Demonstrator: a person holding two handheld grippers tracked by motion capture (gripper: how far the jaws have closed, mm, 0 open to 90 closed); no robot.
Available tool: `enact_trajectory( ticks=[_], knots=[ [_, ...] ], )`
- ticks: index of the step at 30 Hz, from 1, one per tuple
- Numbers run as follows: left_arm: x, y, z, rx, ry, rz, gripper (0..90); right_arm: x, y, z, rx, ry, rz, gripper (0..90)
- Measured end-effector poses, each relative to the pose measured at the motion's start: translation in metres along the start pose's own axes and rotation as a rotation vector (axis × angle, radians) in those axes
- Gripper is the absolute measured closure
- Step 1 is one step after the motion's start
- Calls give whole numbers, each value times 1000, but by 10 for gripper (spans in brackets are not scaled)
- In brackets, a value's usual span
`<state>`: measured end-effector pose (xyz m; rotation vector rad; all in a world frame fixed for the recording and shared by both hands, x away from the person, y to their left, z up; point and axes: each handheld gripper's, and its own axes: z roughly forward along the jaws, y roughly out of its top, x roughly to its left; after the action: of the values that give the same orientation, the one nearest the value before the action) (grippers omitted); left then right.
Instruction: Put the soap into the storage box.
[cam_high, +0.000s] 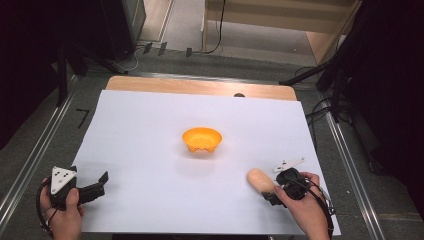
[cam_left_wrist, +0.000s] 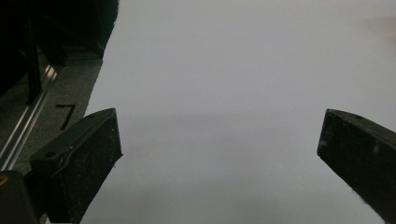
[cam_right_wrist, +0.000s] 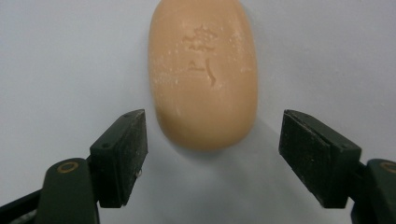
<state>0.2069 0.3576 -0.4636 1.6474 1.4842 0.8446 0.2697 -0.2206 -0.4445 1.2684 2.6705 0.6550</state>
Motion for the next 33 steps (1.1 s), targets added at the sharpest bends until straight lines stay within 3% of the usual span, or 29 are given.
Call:
enact_trajectory(
  ticks=[17,19,27,33],
  knots=[
    [0,1,1,15,1,-4,1,10,26,26,70,-15,-12,249],
    [0,1,1,16,3,-2,1,11,29,27,68,-34,-28,313],
    [0,1,2,21,-3,7,1,8,28,28,61,-22,-65,318],
    [0,1,2,23,-8,6,1,9,24,28,37,-35,-41,318]
  ],
)
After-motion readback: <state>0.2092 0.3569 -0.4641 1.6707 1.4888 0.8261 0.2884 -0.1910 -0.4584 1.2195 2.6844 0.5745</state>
